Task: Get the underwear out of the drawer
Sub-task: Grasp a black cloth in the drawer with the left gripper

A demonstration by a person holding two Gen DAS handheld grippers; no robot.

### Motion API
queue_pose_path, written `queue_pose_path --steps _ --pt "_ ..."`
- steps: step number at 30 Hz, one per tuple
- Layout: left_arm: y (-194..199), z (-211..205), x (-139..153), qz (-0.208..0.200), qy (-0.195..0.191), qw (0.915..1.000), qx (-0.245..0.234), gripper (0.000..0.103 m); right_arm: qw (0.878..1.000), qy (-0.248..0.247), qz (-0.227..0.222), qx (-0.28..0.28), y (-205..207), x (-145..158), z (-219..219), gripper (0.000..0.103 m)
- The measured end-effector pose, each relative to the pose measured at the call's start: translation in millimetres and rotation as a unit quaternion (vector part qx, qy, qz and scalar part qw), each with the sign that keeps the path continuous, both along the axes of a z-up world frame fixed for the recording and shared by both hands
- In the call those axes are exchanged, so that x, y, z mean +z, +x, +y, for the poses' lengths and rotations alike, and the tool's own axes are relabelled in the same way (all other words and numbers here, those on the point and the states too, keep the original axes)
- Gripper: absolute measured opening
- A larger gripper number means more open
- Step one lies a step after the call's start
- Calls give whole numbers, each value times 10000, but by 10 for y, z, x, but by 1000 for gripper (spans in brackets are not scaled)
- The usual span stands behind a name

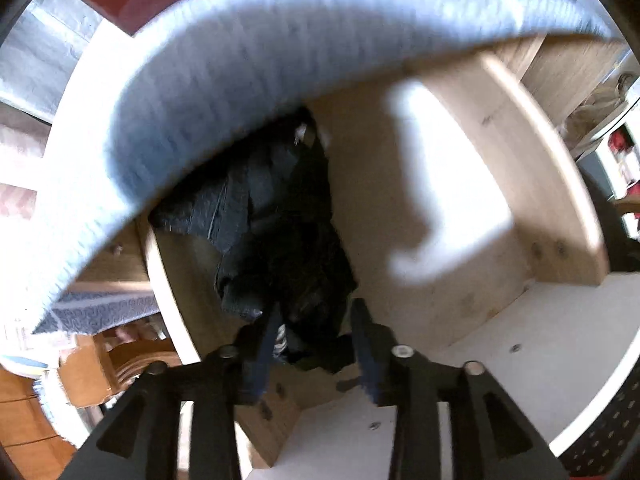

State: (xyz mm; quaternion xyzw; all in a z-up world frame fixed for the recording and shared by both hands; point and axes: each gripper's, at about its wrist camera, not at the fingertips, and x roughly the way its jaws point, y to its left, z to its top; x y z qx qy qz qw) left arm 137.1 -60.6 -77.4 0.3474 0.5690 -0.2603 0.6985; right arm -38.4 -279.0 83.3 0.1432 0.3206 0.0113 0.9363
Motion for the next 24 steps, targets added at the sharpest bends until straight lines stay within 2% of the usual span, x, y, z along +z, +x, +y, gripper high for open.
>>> queue_pose_path --steps 3,9,10,13,21,24 --pt "73 23 136 41 -253 9996 140 43 10000 -1 24 -59 -100 -34 -30 78" --pt "253 -79 -62 -186 172 9993 286 45 9996 250 53 -154 -286 -132 -104 78" --pt "272 -94 -106 -211 269 9990 291 48 9996 243 52 -166 -319 -140 -111 78" --pt "329 -123 -197 -361 557 9972 337 48 9993 180 123 -298 -395 -173 -150 80" --pt "417 -92 -307 -298 647 9962 502 50 9963 12 691 -516 -471 -438 -196 81" --pt "400 -71 -350 -325 723 9957 484 44 9943 -128 1019 -292 -447 -577 -66 83"
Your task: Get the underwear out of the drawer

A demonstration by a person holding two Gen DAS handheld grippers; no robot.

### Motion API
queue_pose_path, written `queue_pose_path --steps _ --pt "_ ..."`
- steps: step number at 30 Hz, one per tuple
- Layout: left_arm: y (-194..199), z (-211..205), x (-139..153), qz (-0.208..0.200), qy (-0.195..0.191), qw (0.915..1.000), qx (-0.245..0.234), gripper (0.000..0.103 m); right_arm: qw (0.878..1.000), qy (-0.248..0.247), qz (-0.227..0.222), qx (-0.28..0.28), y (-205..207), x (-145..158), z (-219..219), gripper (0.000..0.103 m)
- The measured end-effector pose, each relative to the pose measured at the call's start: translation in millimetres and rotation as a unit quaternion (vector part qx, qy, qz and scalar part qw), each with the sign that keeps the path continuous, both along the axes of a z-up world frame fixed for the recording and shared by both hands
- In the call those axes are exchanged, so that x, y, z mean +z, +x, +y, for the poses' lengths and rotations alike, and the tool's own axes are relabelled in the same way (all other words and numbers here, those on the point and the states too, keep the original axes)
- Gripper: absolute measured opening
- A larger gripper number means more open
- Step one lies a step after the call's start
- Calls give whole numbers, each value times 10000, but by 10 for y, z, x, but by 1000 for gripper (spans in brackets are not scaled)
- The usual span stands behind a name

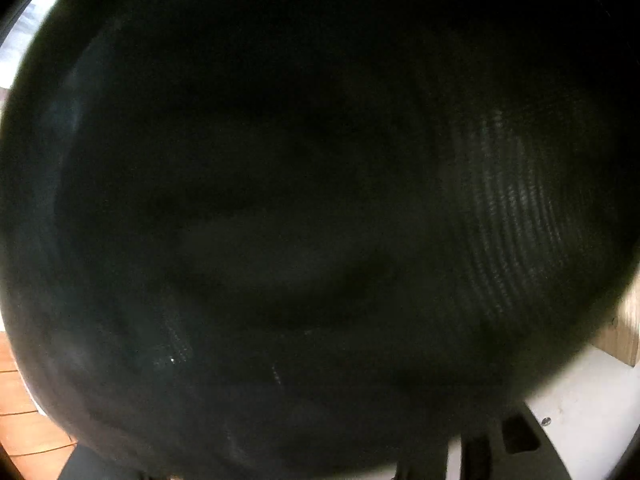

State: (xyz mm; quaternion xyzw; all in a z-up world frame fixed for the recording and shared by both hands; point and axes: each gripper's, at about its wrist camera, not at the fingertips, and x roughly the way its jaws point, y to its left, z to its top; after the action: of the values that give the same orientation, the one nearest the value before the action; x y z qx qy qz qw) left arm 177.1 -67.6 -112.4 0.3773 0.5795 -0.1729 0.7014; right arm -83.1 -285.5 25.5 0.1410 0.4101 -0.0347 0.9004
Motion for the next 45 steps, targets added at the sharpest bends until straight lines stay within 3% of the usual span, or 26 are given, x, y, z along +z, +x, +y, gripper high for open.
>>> queue_pose_path --steps 2,4,11,15,19,22,28,33,35,45 --pt "-10 -25 -80 -95 86 9999 -37 29 9996 60 110 261 10 -68 120 83" --pt "-31 3 -80 -135 36 9999 -56 27 9984 69 171 526 11 -112 244 83" --pt "-144 189 -81 116 -461 9989 -17 24 9969 134 273 722 25 -226 363 83" --pt "-134 287 -100 492 -797 9956 97 24 9972 143 341 647 45 -256 326 83" --pt "-112 221 -228 490 -373 9979 -205 30 9972 198 366 617 116 -269 339 83" --pt "-80 130 -338 304 -61 9986 -418 44 9964 178 414 719 154 -284 406 83" --pt "-38 -4 -451 429 145 9981 -408 48 9947 65 478 909 207 -292 569 83" --pt "-2 -3 -437 353 -113 9988 -328 33 9935 17 478 1032 250 -270 688 83" --pt "-52 67 -345 383 -427 9982 -170 24 9934 -8 467 1049 251 -259 705 83" --pt "-137 406 103 607 -1597 9852 146 21 9939 34 432 1009 291 -219 695 83"
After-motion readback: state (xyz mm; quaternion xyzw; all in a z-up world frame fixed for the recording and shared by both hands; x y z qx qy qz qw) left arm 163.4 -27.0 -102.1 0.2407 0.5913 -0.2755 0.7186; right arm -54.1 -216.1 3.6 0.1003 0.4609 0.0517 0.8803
